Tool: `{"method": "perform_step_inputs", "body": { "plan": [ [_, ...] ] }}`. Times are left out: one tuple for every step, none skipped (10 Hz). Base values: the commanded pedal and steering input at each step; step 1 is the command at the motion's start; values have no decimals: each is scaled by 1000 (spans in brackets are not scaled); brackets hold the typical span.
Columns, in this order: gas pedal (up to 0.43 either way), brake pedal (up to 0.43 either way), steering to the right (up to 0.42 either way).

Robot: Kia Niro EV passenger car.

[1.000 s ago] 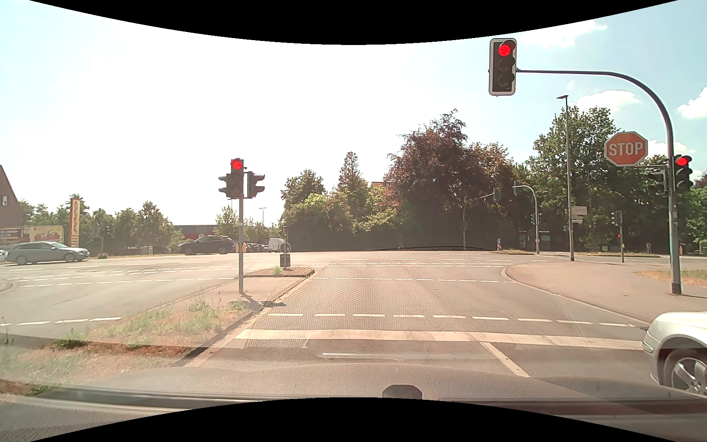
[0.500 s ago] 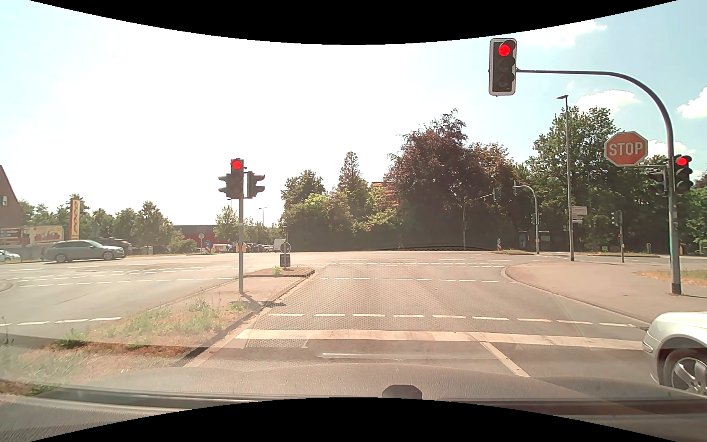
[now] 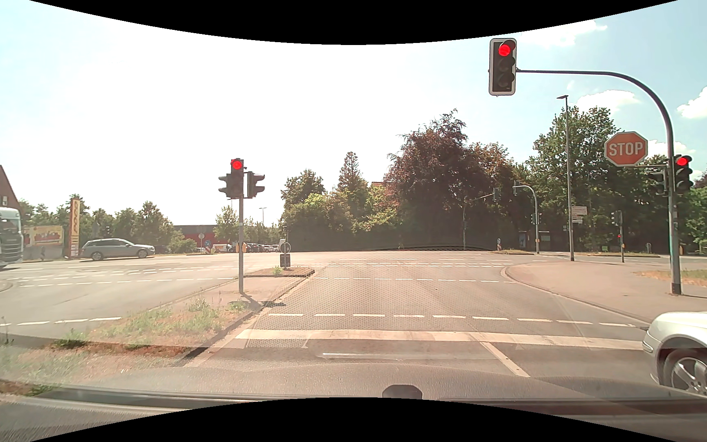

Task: Follow the waypoints while adhering to traffic rules and regulations

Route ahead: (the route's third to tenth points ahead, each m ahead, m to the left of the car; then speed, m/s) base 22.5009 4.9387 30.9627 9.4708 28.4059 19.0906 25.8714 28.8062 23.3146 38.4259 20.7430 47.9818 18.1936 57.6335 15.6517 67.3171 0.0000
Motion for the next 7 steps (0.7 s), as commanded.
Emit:
{"method": "perform_step_inputs", "body": {
  "plan": [
    [0,274,0],
    [0,274,0],
    [0,274,0],
    [0,274,0],
    [0,274,0],
    [0,274,0],
    [0,274,0]
  ]
}}
